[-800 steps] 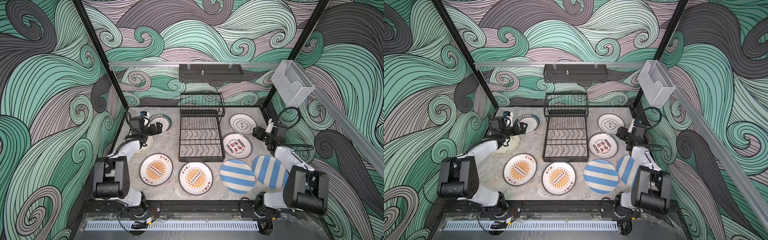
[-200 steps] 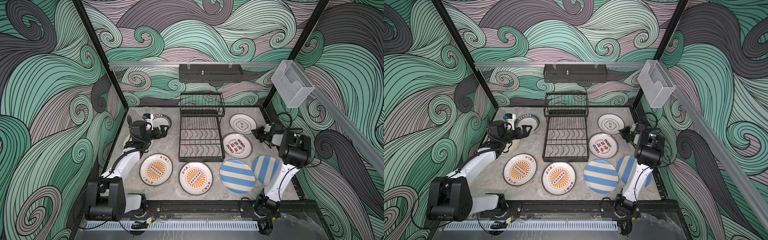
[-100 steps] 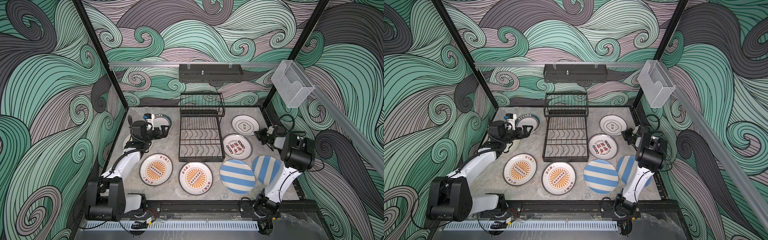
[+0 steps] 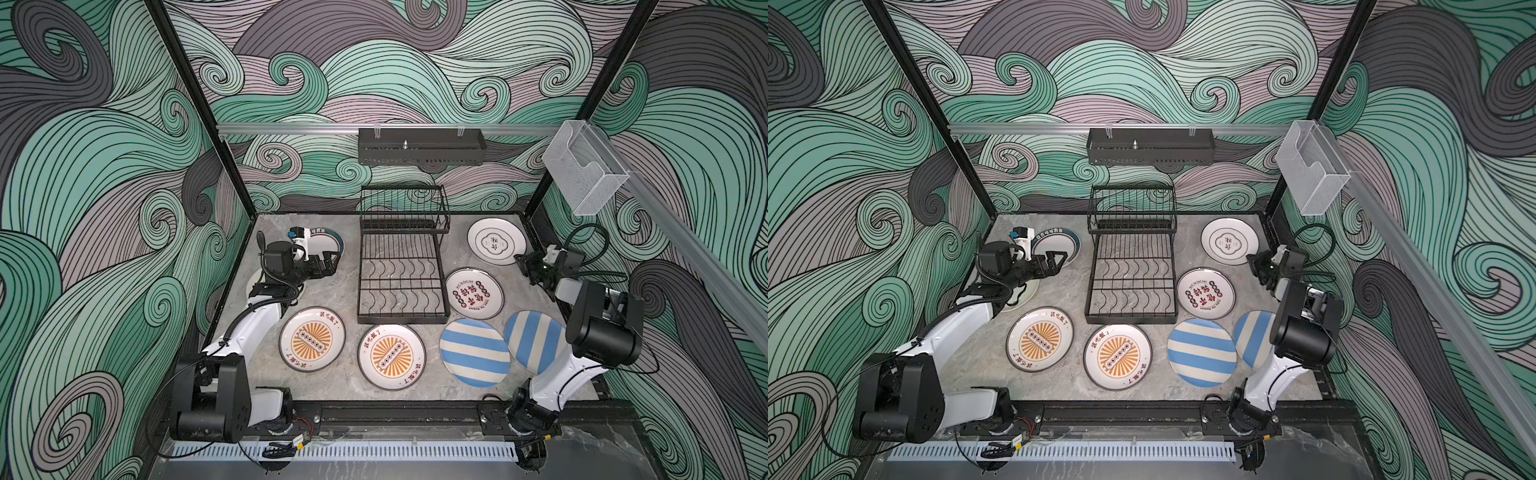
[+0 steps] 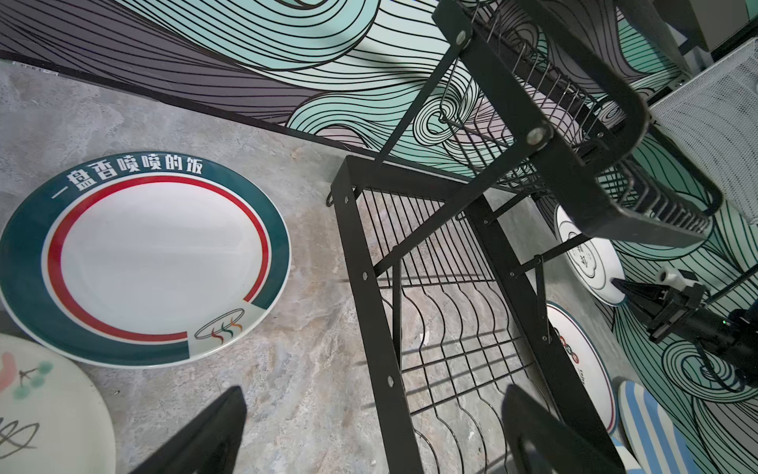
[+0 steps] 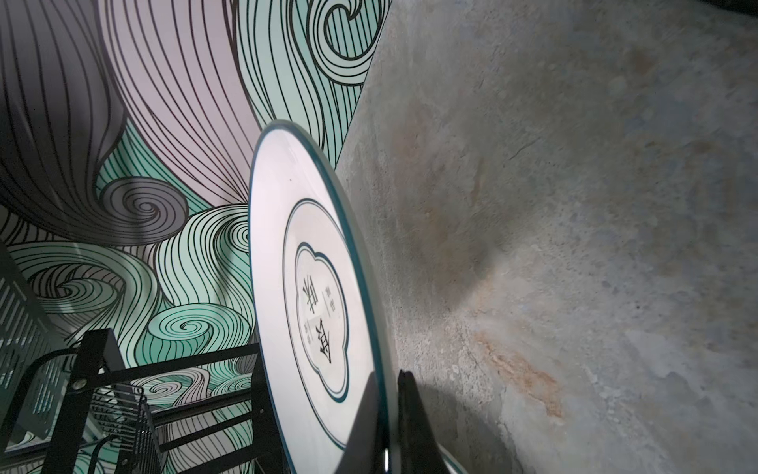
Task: Load plates into a dish rack
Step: Pick up the plate from the top-right of the table, then place the plate on the dish rack.
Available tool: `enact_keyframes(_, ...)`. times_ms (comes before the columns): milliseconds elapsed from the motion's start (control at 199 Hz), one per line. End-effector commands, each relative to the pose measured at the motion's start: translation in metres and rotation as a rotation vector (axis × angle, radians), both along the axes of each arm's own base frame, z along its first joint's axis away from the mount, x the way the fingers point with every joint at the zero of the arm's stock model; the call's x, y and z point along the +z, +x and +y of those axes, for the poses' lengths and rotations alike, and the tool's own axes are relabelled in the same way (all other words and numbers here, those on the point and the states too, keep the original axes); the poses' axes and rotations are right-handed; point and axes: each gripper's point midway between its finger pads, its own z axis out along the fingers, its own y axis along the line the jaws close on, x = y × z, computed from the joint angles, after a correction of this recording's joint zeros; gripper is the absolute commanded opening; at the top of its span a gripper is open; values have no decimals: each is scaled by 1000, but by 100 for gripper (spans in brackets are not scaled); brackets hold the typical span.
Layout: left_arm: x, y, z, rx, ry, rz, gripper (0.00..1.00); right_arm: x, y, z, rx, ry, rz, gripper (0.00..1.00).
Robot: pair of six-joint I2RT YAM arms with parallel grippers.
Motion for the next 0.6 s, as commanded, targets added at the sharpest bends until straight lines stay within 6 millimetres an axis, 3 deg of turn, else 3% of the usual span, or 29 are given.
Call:
enact_keyframes(0,10,4,-7,-28,-8,-23,99,15,-11,14,51,7,-46,0)
enact_keyframes(261,10,3,-15,-55,-11,-18,99,31,-38,39,113,-27,-60,0)
enact_keyframes(442,6,-1,-22,-76,2,-16,99,53,-61,64,168,-140,-62,0)
enact_keyframes(598,-5,-7,-27,-92,22,9,99,73,-83,62,149,-311,-43,0)
